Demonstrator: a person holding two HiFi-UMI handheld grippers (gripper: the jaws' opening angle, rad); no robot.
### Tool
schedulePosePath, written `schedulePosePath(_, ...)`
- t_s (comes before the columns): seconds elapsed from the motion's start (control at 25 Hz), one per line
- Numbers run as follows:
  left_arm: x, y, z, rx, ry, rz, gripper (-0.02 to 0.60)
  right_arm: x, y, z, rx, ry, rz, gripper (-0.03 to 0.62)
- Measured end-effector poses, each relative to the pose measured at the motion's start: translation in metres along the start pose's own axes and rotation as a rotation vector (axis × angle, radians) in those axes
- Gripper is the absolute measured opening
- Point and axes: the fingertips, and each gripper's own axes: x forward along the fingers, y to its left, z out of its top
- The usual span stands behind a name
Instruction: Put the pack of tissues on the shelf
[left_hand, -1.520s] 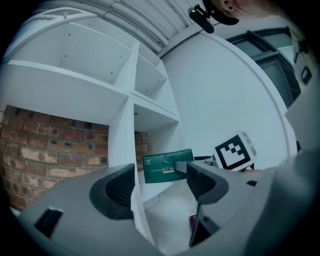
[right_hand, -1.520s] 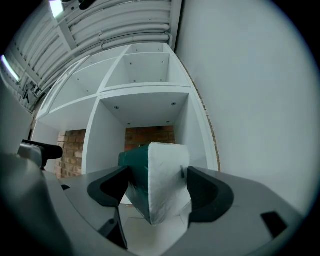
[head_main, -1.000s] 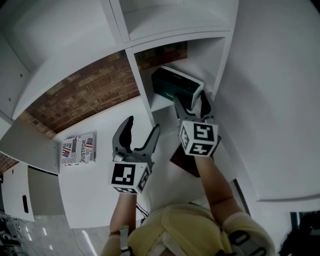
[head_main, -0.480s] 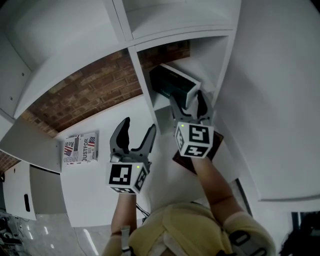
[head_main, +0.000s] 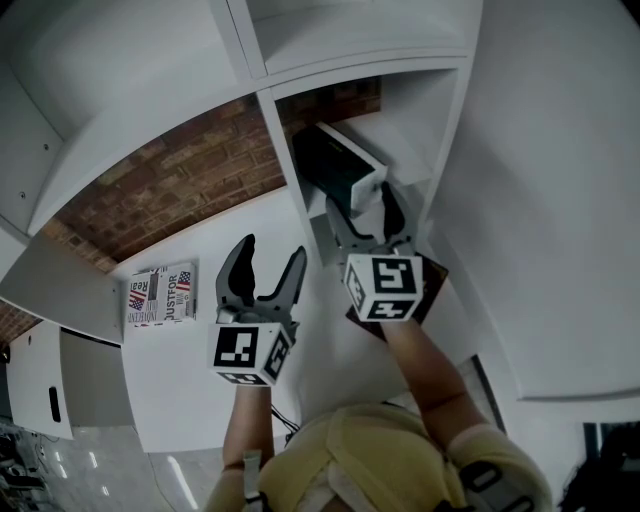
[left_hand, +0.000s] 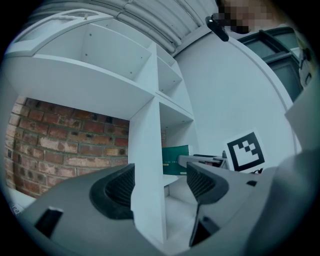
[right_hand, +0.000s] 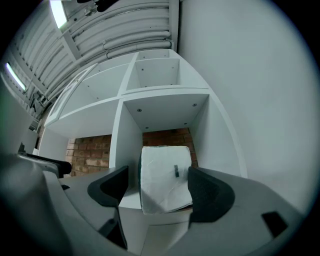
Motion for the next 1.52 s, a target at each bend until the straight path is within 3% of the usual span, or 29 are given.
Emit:
schedulePosePath(0.56,-0.008,0.008,0.002,-0.022,-0.017,0.014,0.327,-0.005,0.031,-0.003,-0.011,0.018,0.22,0.37)
schedulePosePath(0.96,-0.013,0.011,0.009,-0.058,-0.059,0.007,0.327,-0.023,0.019,0.011,-0.031,0.019,0.213,0.37)
schedulePosePath(1.16,-0.02,0.014,0.019,-0.129,-0.115,0.014,0.327,-0.035,0.015,0.018,-0.028,0.017,0.216,0.368)
schedulePosePath(1.36,-0.029,0.016,0.023,-0.178,-0.153,0.001,0.258,-0.05,0.01,0.021,-0.017,0.041,0.201,0.368)
schedulePosePath(1.52,-0.034,0.018,0.021,-0.164,-0.142,0.006,0.217,-0.061,0.01,0.019,-0.015,0.057,0.206,0.368)
